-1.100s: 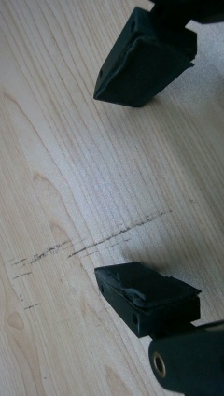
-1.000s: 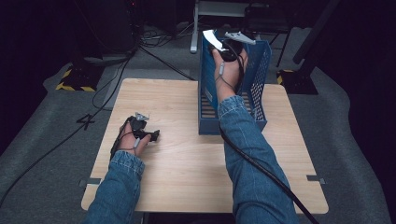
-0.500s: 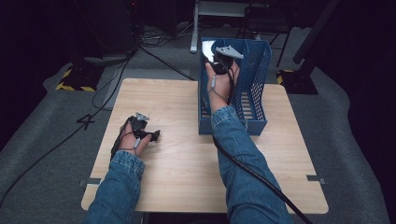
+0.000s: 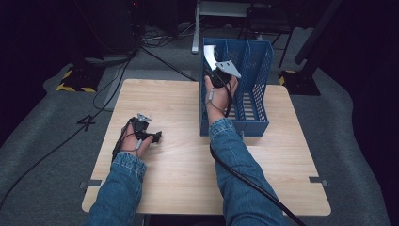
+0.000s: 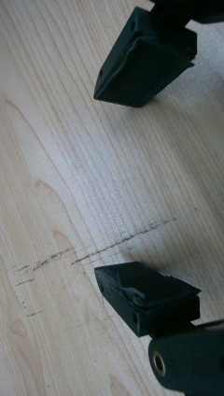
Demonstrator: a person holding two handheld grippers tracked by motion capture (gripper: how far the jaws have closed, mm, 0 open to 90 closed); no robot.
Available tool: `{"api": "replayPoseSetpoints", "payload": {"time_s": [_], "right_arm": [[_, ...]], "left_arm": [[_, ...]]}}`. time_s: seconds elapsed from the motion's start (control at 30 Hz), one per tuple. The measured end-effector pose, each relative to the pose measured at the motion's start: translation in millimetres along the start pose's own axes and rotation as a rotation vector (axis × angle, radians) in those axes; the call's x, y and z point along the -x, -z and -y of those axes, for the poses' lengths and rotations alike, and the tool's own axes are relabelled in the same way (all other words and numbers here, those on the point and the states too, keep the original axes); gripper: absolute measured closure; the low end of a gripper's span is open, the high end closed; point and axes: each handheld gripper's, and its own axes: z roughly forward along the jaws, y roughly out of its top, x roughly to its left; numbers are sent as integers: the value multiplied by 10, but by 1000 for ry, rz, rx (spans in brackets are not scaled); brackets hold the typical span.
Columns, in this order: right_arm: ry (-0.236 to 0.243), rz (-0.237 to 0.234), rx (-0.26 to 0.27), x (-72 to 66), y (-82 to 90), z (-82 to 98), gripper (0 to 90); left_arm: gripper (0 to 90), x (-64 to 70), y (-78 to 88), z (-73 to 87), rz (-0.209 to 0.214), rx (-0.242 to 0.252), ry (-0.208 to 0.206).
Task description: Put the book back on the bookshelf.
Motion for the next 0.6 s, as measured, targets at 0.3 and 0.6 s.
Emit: {"api": "replayPoseSetpoints", "payload": {"time_s": [0.3,0.6], "right_arm": [[16,-5,-17,-2,-53,-18,576],[17,-48,-82,48,63,-207,408]], "left_arm": [[145,0,-2,-2,1,0,-1],[146,7,39,40,9,-1,-7]]}}
